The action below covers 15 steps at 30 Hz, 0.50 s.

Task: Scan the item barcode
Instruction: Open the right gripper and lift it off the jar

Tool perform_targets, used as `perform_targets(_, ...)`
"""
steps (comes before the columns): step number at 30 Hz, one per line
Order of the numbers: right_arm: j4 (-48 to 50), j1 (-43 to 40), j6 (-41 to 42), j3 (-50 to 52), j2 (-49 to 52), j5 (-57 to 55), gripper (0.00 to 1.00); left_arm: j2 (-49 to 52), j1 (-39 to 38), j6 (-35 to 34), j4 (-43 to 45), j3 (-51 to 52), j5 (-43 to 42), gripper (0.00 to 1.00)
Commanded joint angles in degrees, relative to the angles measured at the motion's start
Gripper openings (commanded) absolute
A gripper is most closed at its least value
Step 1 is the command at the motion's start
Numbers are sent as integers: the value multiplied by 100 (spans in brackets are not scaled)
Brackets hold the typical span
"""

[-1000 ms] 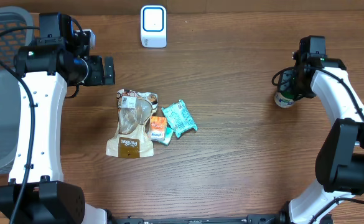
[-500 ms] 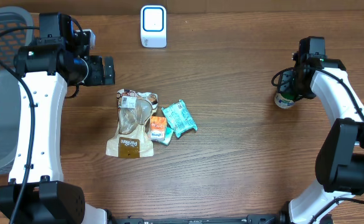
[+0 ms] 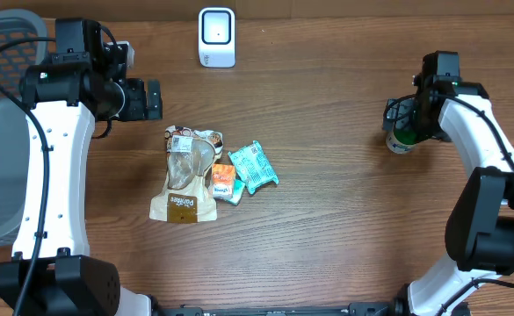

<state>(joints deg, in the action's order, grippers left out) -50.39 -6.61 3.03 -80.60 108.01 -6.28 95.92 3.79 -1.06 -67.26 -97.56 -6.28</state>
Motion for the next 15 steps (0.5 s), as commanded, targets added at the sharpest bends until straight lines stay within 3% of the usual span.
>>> perform_targets(1, -345, 24, 22, -761, -63, 321, 100, 39, 26, 111, 17, -107, -63, 99)
perform_targets(8, -1460, 160, 22, -2116, -63, 2776, 100, 39, 26, 111, 17, -107, -63, 100)
perform_targets(12, -1499, 249, 17, -2116, -57, 4328, 100, 39, 26, 111, 17, -107, -63, 100)
perform_targets(15, -1497, 426, -28, -1985, -57, 4522, 100, 39, 26, 111, 17, -107, -63, 100)
